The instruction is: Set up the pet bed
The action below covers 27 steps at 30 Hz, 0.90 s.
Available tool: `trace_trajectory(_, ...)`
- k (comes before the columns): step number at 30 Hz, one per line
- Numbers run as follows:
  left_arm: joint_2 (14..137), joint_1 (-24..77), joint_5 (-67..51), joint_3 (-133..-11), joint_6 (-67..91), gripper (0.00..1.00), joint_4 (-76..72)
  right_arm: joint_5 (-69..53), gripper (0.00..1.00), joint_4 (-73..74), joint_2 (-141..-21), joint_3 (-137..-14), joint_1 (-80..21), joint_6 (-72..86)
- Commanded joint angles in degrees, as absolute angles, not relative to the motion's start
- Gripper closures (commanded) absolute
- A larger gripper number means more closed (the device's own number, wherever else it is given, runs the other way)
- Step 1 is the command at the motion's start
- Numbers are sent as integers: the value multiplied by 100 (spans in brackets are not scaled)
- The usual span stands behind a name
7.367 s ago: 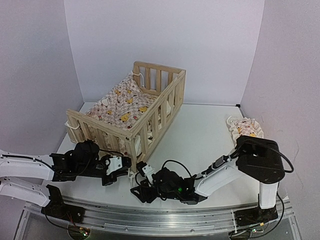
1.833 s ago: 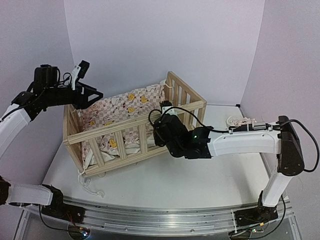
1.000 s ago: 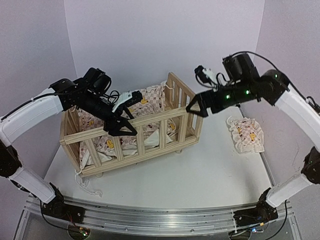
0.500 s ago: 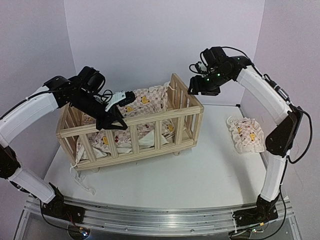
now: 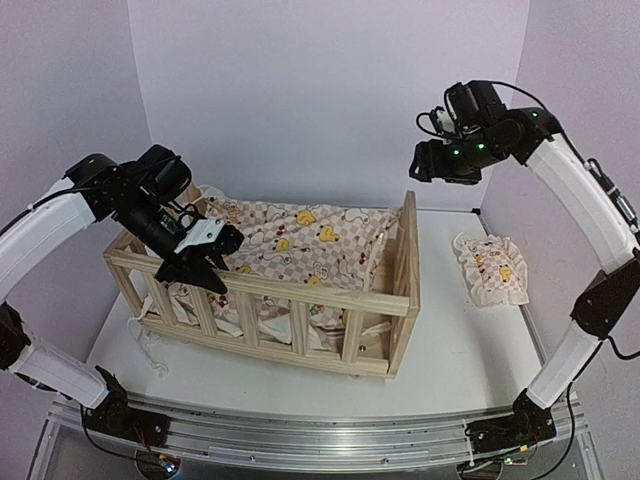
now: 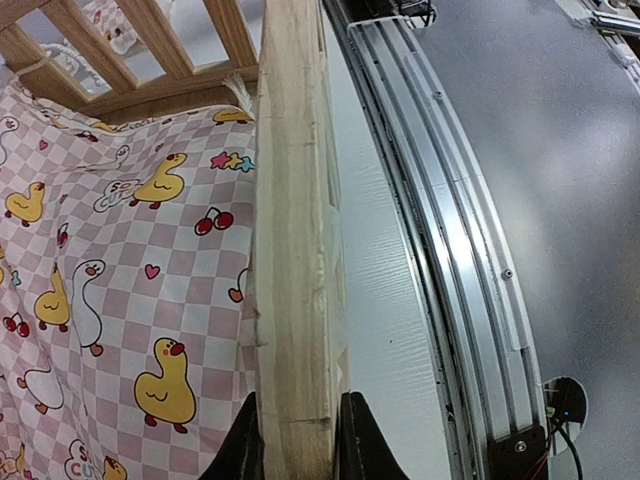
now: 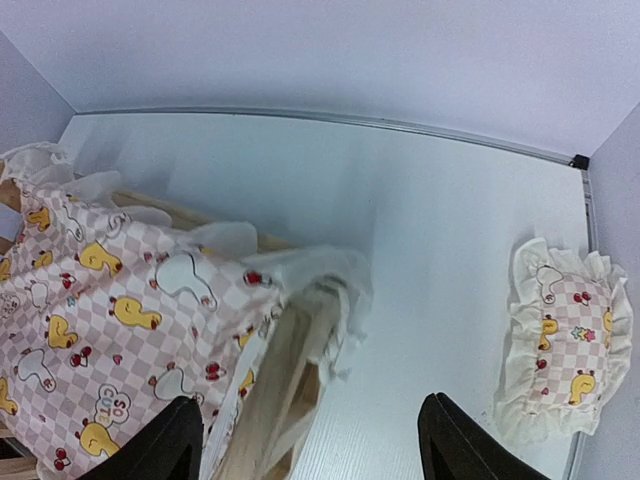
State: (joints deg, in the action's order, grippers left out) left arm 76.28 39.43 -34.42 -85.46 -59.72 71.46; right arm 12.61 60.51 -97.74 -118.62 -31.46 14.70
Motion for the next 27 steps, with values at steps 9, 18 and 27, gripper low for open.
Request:
trace_trajectory(9, 7553, 2917, -2854, -7541, -9010, 100, 4402, -1310, 42, 5357, -9575, -11499, -3319, 1025)
trace_trajectory(18, 8390, 2092, -3388, -8075, -11337, 100, 4522, -1320, 37, 5120, -10309, -11839, -4379, 170)
trace_trajectory(27, 9058, 1632, -3507, -8861, -11789, 100, 4928, -1062, 33, 5146, -11197, -12146, -4580, 47)
